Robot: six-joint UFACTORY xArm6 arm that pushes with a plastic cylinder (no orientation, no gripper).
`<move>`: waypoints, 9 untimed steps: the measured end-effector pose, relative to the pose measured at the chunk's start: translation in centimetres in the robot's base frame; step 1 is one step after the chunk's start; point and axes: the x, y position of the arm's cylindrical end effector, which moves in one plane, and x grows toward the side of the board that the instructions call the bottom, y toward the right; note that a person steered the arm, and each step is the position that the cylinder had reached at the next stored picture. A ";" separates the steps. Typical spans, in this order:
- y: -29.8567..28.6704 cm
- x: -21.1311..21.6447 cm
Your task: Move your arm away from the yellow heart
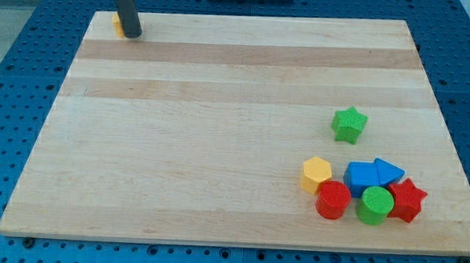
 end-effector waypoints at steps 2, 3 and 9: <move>-0.1 -0.2; 0.6 2.0; 6.5 10.4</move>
